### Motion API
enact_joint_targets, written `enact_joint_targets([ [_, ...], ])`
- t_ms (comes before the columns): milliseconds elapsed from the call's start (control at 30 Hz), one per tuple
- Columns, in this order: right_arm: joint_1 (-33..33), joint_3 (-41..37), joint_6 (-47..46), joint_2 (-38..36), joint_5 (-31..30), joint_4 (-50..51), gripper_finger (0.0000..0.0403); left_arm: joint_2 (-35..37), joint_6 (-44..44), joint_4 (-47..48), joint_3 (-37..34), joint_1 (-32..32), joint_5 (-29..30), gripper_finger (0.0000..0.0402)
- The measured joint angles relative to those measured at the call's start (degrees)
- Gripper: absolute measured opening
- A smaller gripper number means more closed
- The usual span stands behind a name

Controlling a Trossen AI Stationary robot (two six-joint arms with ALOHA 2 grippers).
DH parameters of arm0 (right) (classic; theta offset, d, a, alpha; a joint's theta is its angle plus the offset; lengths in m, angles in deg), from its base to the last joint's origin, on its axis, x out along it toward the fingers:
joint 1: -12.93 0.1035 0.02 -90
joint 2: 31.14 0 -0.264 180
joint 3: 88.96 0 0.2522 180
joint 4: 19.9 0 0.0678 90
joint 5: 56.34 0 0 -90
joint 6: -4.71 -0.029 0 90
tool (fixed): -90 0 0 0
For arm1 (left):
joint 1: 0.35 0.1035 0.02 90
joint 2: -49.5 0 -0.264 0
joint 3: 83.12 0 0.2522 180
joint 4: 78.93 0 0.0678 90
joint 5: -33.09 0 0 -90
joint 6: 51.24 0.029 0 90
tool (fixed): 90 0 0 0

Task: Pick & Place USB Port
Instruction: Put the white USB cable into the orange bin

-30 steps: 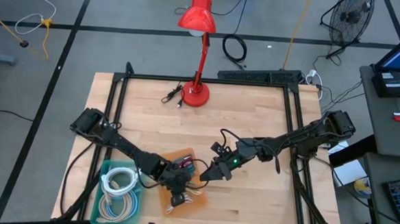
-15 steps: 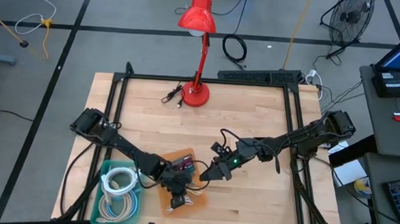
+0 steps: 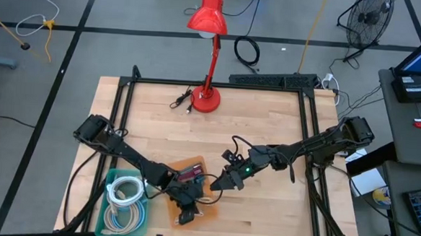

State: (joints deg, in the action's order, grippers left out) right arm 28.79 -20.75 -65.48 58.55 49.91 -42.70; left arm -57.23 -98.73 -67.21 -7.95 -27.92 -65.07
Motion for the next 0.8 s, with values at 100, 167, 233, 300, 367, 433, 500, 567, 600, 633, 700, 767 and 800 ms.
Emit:
enact_joint_targets([
  [100, 0.0, 0.0, 0.0, 0.0, 0.0, 0.0, 0.013, 0.0, -1.6, -0.7, 0.0, -1.1, -2.5, 0.0],
  [167, 0.0, 0.0, 0.0, 0.0, 0.0, 0.0, 0.013, 0.0, -2.3, 0.0, 0.0, -2.5, -3.2, 0.0],
  [233, 0.2, 0.0, 0.0, 0.0, 0.0, 0.0, 0.013, 0.0, -3.2, 1.6, 0.0, -4.0, -4.6, 0.0],
  [300, 0.4, 0.0, 0.0, 0.0, 0.0, 0.0, 0.013, 0.0, -4.4, 3.8, 0.0, -5.3, -5.7, 0.0],
  [367, 0.7, 0.0, -0.1, 0.0, 0.0, 0.0, 0.013, 0.0, -5.7, 5.5, 0.0, -6.6, -6.9, 0.0],
  [433, 0.8, 0.0, -0.1, 0.0, 0.1, 0.0, 0.013, 0.0, -6.7, 7.5, 0.0, -8.1, -8.0, 0.0],
  [500, 0.9, 0.0, -0.1, 0.0, 0.1, 0.0, 0.013, 0.1, -8.2, 9.6, 0.0, -9.4, -9.8, 0.0],
  [567, 1.0, 0.0, -0.1, 0.0, 0.1, 0.0, 0.013, 0.1, -9.7, 11.2, 0.0, -10.6, -11.0, 0.0],
  [600, 1.0, 0.0, -0.1, 0.0, 0.1, 0.0, 0.013, 0.1, -10.4, 11.4, 0.0, -11.1, -11.6, 0.0],
  [633, 1.1, 0.0, -0.1, 0.0, 0.1, 0.0, 0.013, 0.1, -10.9, 11.6, 0.0, -11.6, -11.8, 0.0],
  [700, 1.1, 0.0, -0.1, 0.0, 0.1, 0.0, 0.013, 0.1, -11.8, 12.2, 0.0, -12.6, -11.9, 0.0],
  [767, 1.1, 0.0, -0.1, 0.0, 0.1, 0.0, 0.013, 0.1, -12.8, 13.1, 0.0, -13.5, -11.7, 0.0],
  [800, 1.1, 0.0, -0.1, 0.0, 0.1, 0.0, 0.013, 0.1, -13.2, 13.4, 0.0, -13.9, -11.7, 0.0],
])
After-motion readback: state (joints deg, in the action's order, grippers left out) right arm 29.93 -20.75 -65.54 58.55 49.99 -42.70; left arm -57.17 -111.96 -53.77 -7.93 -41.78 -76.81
